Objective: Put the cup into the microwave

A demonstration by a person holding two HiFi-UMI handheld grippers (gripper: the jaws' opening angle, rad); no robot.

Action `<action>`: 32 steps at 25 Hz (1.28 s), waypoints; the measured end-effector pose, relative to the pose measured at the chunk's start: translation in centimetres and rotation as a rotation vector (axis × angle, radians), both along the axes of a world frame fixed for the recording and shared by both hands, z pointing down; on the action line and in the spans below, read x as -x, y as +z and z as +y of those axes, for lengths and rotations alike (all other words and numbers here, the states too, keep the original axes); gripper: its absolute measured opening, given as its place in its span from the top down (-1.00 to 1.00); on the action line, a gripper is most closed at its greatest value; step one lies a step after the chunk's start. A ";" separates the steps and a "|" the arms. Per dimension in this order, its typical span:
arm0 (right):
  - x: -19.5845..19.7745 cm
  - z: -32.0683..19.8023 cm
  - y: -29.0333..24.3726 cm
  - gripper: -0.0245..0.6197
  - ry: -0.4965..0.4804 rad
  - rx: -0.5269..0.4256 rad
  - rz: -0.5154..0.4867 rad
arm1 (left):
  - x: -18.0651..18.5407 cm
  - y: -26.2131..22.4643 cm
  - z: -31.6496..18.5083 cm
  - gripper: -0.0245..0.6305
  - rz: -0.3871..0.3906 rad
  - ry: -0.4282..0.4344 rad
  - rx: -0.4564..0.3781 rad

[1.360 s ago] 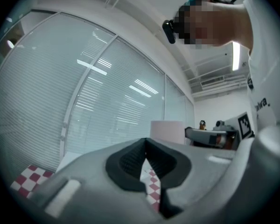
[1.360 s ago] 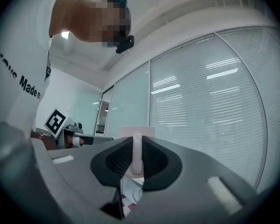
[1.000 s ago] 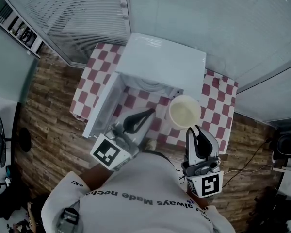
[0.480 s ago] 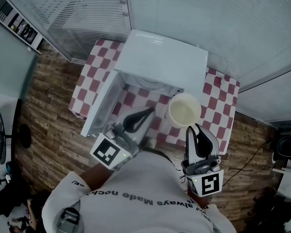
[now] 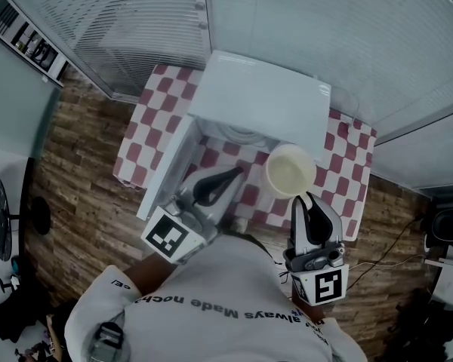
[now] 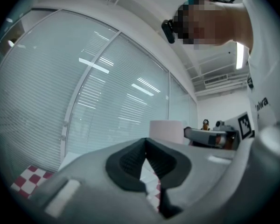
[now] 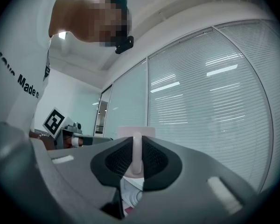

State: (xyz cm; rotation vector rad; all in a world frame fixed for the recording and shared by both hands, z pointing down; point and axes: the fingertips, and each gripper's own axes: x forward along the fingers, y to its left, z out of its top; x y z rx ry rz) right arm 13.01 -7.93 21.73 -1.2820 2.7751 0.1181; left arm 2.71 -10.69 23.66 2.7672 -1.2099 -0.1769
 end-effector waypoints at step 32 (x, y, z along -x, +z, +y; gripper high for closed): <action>2.8 -2.7 9.9 0.80 0.028 0.130 0.057 | 2.6 9.3 -4.4 0.91 -0.007 0.037 0.101</action>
